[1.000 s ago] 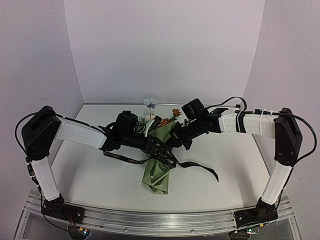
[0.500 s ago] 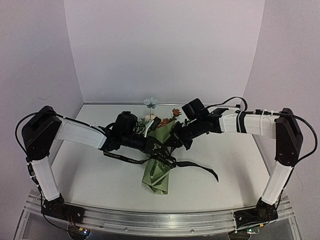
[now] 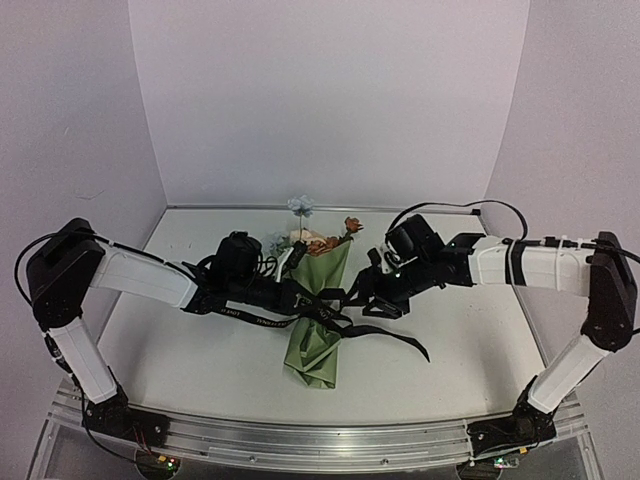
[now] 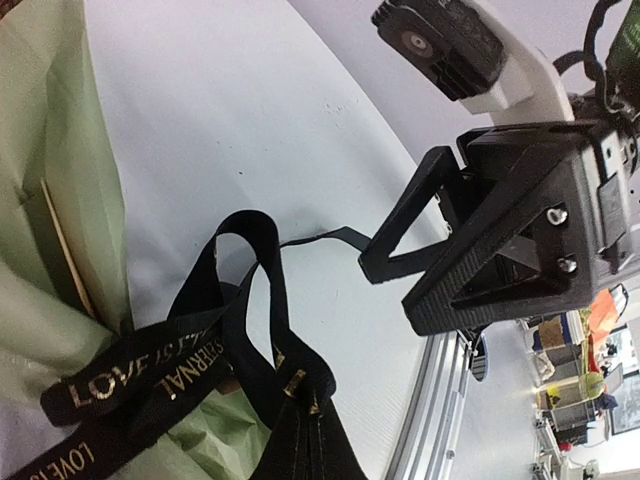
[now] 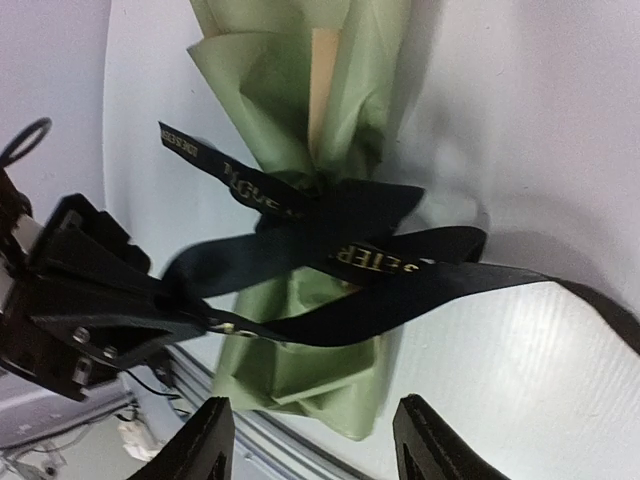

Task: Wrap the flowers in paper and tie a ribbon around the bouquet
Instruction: Pick up the left side of the half-tied ribbon from the folded bouquet.

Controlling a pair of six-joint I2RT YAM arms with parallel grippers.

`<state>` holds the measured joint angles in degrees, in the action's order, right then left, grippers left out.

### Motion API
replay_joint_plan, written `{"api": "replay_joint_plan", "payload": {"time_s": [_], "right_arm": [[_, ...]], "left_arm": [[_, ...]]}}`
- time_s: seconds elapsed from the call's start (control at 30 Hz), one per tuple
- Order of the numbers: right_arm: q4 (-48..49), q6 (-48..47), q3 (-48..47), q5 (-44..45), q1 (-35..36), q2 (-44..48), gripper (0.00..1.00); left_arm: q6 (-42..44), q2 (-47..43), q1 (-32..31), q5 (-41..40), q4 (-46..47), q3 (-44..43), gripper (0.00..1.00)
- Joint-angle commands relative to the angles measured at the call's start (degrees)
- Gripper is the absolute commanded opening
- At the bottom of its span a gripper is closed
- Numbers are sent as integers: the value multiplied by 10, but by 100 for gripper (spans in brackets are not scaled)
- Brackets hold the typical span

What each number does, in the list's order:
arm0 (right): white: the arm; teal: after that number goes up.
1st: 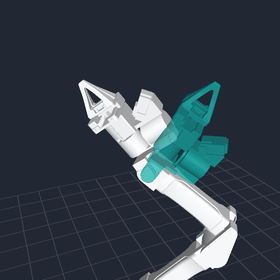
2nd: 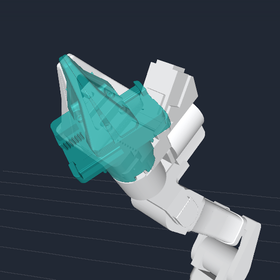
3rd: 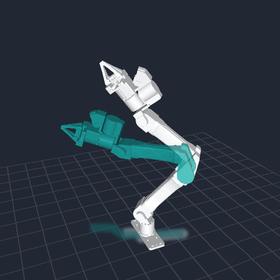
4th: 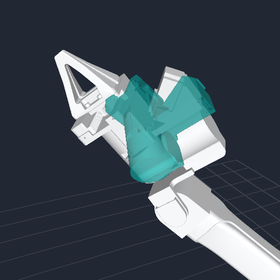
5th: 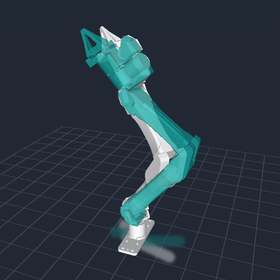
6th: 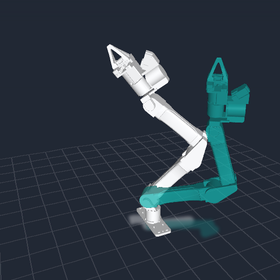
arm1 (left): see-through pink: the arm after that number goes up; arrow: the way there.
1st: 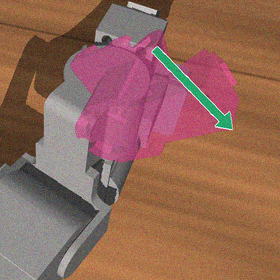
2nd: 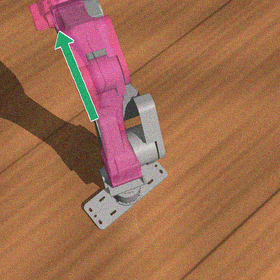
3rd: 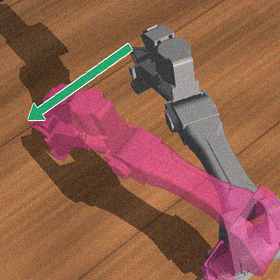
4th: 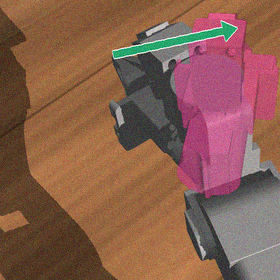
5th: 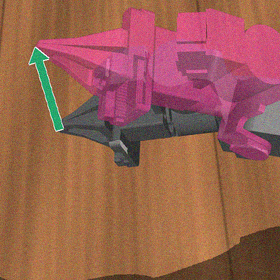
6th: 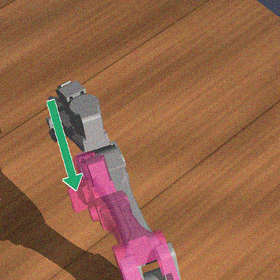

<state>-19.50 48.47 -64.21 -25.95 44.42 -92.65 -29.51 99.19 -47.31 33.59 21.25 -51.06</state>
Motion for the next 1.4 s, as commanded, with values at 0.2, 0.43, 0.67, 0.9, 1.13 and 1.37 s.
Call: {"api": "replay_joint_plan", "payload": {"time_s": [0.2,0.43,0.67,0.9,1.13,1.37], "right_arm": [[59,-269,29,44,2,-30,59],[62,-305,-1,31,5,-92,49],[69,-322,-11,68,6,-114,48],[66,-323,-34,65,7,-147,44],[57,-323,-41,82,7,-163,30],[-23,-336,-84,106,7,-129,3]], "left_arm": [[-50,-59,-2,-44,-13,29,0],[-53,-67,-2,-56,-33,26,0],[-52,-66,-2,-56,-47,17,0],[-49,-72,-1,-59,-61,9,0],[-52,-74,-2,-59,-66,6,0],[-60,-82,-1,-57,-63,10,0]]}}
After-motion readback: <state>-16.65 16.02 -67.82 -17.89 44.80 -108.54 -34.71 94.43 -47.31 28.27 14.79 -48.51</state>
